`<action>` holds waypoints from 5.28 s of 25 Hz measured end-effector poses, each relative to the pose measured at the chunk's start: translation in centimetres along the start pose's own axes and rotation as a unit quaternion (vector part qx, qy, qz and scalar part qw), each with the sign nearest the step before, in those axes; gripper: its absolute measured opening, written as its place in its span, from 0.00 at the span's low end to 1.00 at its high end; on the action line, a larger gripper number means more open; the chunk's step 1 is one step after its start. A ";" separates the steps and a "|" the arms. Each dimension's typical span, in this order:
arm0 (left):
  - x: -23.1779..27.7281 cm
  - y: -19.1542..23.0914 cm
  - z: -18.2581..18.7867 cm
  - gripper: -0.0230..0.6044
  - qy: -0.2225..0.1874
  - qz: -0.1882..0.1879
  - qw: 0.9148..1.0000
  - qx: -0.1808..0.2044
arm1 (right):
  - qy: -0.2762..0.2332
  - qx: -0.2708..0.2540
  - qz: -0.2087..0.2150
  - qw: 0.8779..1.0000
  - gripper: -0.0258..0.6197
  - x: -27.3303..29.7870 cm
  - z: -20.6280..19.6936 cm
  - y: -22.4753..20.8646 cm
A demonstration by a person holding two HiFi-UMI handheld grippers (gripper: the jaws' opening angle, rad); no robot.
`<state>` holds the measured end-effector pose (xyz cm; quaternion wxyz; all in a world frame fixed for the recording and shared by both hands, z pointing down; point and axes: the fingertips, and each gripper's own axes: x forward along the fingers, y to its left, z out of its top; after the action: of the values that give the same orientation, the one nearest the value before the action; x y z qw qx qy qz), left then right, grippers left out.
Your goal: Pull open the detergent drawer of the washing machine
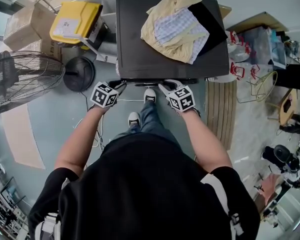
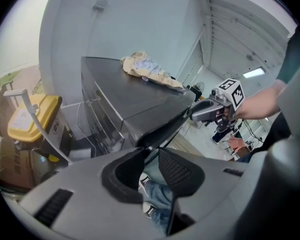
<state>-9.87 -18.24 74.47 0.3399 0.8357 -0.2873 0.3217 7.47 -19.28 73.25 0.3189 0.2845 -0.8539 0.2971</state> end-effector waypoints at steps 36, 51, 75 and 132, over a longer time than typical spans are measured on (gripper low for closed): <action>-1.5 -6.7 -6.5 0.19 0.018 -0.038 0.999 -0.018 | 0.001 0.041 0.023 0.999 0.17 -3.7 -7.1 4.9; -2.2 -9.0 -9.0 0.19 0.026 -0.048 0.998 -0.022 | 0.008 0.046 0.025 0.999 0.17 -5.0 -9.5 7.0; -2.9 -12.0 -12.6 0.19 0.050 -0.058 0.997 -0.014 | 0.015 0.059 0.034 0.998 0.17 -6.3 -13.4 9.9; -5.3 -11.5 -12.1 0.20 0.020 -0.049 0.999 -0.002 | -0.029 0.075 0.003 0.997 0.16 -8.4 -12.3 9.8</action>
<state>-9.31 -0.82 73.02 0.3630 0.8411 -0.2402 0.3210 10.79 -1.81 71.72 0.2707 0.3137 -0.8388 0.3531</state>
